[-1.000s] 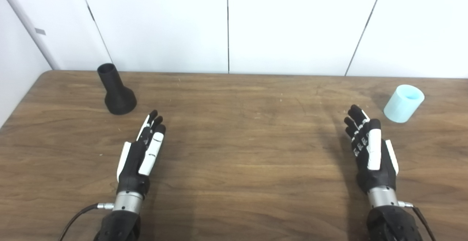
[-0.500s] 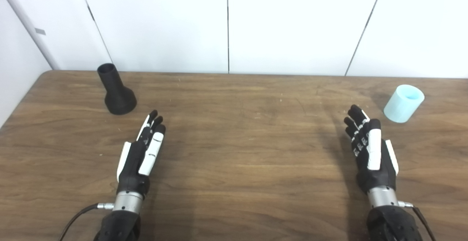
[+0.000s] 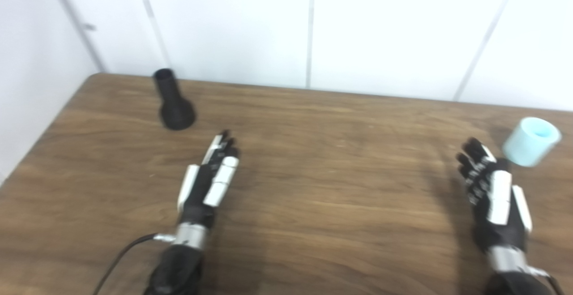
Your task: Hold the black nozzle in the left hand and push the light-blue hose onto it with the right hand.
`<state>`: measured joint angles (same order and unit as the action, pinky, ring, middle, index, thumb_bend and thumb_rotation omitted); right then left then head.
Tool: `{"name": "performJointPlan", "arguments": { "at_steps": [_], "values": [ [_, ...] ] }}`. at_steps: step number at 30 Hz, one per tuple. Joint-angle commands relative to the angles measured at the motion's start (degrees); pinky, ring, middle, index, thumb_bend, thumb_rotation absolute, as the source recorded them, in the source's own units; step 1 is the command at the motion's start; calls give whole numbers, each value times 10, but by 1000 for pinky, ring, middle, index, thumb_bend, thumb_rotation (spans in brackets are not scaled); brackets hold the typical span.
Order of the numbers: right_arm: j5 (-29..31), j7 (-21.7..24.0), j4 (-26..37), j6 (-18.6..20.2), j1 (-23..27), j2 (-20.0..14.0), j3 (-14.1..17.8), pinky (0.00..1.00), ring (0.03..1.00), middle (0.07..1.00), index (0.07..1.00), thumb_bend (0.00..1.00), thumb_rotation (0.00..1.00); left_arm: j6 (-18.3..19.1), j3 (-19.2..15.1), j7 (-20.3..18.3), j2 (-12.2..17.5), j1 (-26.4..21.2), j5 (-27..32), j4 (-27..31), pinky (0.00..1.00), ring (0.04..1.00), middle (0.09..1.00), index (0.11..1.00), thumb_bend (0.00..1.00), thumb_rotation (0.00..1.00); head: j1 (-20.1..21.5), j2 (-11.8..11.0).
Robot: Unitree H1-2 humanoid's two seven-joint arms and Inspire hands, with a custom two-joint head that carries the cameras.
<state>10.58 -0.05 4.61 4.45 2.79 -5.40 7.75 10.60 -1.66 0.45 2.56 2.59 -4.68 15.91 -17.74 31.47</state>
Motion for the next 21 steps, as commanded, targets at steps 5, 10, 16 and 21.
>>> {"name": "performJointPlan", "arguments": {
  "at_steps": [5, 10, 16, 21],
  "values": [
    [4, 20, -38, -55, 17, -24, 14, 892, 901, 900, 899, 523, 977, -29, 6, 10, -6, -6, -9, -3, 968, 964, 958, 958, 424, 837, -30, -20],
    [-2, 24, -53, -58, 20, -31, 16, 873, 887, 892, 902, 571, 991, -47, 12, 15, -16, -6, -12, -21, 979, 967, 958, 963, 398, 814, -58, -41],
    [20, 52, -75, -81, 22, -39, 20, 938, 936, 931, 919, 555, 996, -74, 15, 20, -26, -8, -11, -46, 998, 976, 963, 971, 386, 800, -76, -62],
    [37, 70, -95, -104, 25, -40, 22, 975, 960, 938, 923, 500, 1000, -90, 15, 20, -29, -7, -9, -58, 1000, 978, 967, 975, 394, 805, -68, -63]
  ]
}}
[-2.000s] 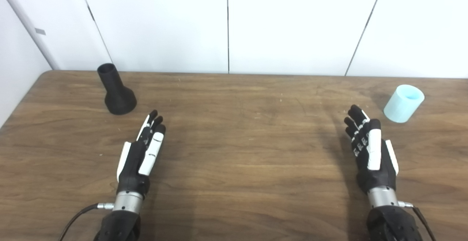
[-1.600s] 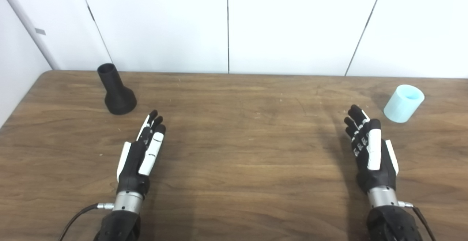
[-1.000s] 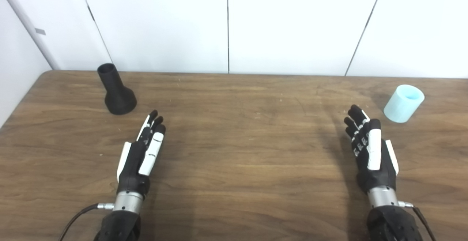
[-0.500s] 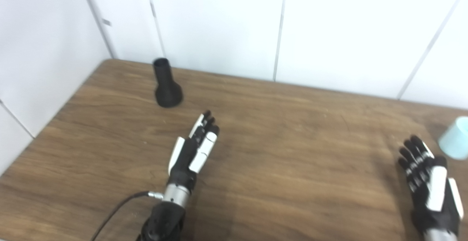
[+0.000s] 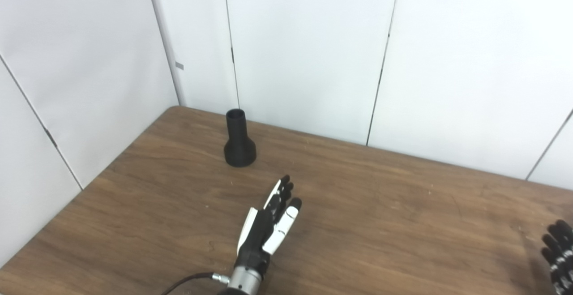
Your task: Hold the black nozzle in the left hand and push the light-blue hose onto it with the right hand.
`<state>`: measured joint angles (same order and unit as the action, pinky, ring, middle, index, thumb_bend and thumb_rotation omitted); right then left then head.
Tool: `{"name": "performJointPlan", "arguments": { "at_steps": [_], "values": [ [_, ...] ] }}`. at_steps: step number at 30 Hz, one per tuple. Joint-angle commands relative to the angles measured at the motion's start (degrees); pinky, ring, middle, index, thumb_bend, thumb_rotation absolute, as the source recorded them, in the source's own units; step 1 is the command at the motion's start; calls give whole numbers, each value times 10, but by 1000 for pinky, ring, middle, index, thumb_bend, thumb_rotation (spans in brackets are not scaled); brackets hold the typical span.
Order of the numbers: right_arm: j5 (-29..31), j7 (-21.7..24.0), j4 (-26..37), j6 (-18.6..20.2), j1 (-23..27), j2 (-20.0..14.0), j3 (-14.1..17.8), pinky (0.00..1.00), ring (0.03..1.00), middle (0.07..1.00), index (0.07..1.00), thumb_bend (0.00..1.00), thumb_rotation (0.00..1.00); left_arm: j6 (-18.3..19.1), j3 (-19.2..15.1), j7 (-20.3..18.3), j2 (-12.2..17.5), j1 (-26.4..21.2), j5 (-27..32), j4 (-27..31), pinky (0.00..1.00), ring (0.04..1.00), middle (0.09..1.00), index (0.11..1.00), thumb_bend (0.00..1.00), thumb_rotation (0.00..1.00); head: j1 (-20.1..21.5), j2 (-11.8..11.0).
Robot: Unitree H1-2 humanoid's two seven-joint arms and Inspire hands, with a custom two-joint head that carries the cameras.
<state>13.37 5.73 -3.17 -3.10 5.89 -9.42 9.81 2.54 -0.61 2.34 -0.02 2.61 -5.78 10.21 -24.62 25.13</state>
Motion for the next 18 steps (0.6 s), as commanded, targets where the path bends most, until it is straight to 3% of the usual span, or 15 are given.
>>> {"name": "performJointPlan", "arguments": {
  "at_steps": [1, 9, 13, 18],
  "values": [
    [10, 14, -19, -30, -6, 0, 1, 977, 961, 939, 924, 498, 1000, -12, 4, 1, -3, -6, 2, -2, 1000, 979, 967, 975, 394, 806, 2, 3],
    [8, 15, -34, -42, 1, 2, -2, 944, 942, 923, 910, 489, 1000, 3, -12, -2, 11, -6, 7, 23, 1000, 977, 963, 976, 441, 776, 21, 18],
    [5, 16, -39, -50, -1, 1, -3, 916, 933, 909, 896, 501, 1000, 27, -26, 22, 32, -20, -63, 59, 928, 929, 926, 956, 541, 527, 22, 20],
    [3, 15, -42, -51, 1, 1, -3, 908, 926, 900, 887, 519, 1000, 70, -49, 32, 53, -43, -107, 118, 897, 908, 907, 938, 642, 413, 25, 23]
  ]
}}
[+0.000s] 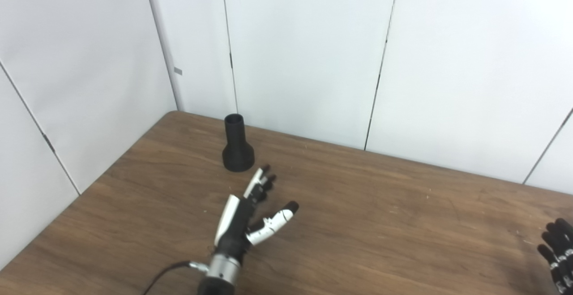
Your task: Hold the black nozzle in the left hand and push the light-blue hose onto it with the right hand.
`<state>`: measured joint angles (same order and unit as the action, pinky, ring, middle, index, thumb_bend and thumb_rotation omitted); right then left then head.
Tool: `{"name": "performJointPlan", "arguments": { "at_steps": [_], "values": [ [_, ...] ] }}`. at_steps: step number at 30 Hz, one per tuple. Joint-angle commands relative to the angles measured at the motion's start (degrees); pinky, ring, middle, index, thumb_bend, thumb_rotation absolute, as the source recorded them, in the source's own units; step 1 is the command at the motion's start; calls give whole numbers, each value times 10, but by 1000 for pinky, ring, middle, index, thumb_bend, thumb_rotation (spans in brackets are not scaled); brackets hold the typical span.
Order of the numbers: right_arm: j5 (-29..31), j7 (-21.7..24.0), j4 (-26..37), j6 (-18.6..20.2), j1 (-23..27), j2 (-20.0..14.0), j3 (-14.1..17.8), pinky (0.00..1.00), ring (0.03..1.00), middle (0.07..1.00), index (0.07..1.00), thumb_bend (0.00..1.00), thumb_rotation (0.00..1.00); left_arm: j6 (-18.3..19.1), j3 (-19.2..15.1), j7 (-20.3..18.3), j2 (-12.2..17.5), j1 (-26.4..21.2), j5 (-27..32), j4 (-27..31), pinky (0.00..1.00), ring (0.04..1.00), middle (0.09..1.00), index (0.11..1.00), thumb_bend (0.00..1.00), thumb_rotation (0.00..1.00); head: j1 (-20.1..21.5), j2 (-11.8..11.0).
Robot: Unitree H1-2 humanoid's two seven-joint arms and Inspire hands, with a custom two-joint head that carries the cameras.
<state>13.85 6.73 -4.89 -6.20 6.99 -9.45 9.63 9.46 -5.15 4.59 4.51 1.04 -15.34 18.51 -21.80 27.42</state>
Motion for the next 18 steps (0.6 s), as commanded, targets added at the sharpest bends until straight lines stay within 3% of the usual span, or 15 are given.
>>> {"name": "performJointPlan", "arguments": {
  "at_steps": [1, 4, 8, 18],
  "values": [
    [-1, 5, -26, -20, -9, 2, -1, 907, 926, 900, 887, 520, 1000, 11, -9, 7, 11, -32, -12, 46, 894, 903, 901, 936, 651, 399, -3, 0],
    [-2, 3, -27, -18, -7, 4, -2, 906, 925, 901, 886, 528, 997, 36, -22, 2, 21, -43, -16, 73, 889, 897, 893, 933, 658, 379, -3, -3],
    [-4, -1, -27, -11, -6, 6, -2, 882, 905, 904, 905, 612, 975, 59, -46, 0, 49, -60, -23, 97, 880, 879, 875, 917, 653, 341, -1, -5],
    [-9, -4, -30, -5, 6, 1, -1, 871, 902, 914, 910, 648, 1000, 89, -108, 3, 110, -99, -32, 74, 874, 868, 867, 896, 720, 213, -9, 2]
  ]
}}
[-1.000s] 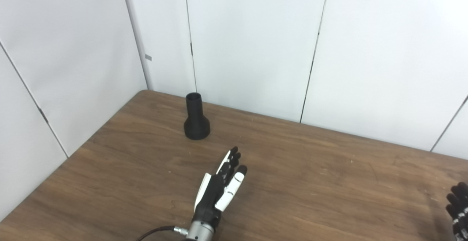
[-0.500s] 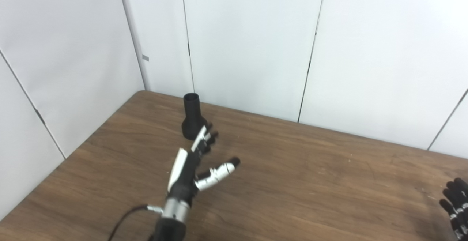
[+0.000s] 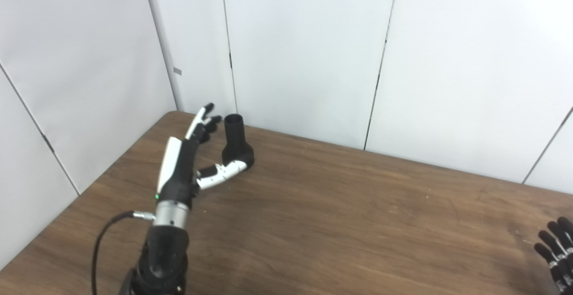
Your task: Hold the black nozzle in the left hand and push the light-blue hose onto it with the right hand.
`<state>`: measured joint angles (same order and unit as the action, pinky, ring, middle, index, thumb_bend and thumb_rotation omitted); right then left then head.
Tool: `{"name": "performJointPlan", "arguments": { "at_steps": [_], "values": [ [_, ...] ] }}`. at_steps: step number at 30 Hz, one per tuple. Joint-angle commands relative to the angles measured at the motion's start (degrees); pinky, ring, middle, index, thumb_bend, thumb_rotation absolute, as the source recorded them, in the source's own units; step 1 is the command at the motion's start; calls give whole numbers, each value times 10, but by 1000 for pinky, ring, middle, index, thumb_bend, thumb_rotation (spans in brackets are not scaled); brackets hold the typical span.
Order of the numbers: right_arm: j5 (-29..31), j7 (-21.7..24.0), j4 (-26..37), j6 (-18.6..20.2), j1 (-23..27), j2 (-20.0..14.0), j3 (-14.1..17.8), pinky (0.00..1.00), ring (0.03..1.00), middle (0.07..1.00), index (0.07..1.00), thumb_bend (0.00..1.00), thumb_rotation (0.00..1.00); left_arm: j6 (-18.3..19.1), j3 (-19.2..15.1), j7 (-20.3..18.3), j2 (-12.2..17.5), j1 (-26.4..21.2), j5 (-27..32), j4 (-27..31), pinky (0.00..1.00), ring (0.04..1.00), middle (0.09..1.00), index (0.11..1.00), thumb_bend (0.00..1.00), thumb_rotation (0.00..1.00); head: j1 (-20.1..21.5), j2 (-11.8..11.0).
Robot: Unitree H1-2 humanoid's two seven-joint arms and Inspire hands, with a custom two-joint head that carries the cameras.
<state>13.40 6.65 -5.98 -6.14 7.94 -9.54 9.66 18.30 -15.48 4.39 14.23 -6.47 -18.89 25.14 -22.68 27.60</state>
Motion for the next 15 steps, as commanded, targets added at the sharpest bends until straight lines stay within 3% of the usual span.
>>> {"name": "performJointPlan", "arguments": {
  "at_steps": [1, 9, 15],
  "values": [
    [-7, -4, -19, -6, -3, 3, -2, 871, 902, 914, 909, 650, 1000, 5, -11, 4, 18, -29, 7, 4, 880, 871, 869, 894, 724, 201, 1, 1],
    [-15, -4, -14, -3, -5, 5, -2, 865, 891, 901, 904, 663, 1000, 32, -43, 5, 56, -81, 24, -54, 961, 951, 930, 935, 761, 141, 3, 6],
    [-16, -4, -8, 4, -6, 5, -2, 867, 889, 896, 901, 664, 1000, 63, -7, -25, 97, -111, 2, -98, 981, 990, 966, 946, 799, 158, 1, 9]
  ]
}}
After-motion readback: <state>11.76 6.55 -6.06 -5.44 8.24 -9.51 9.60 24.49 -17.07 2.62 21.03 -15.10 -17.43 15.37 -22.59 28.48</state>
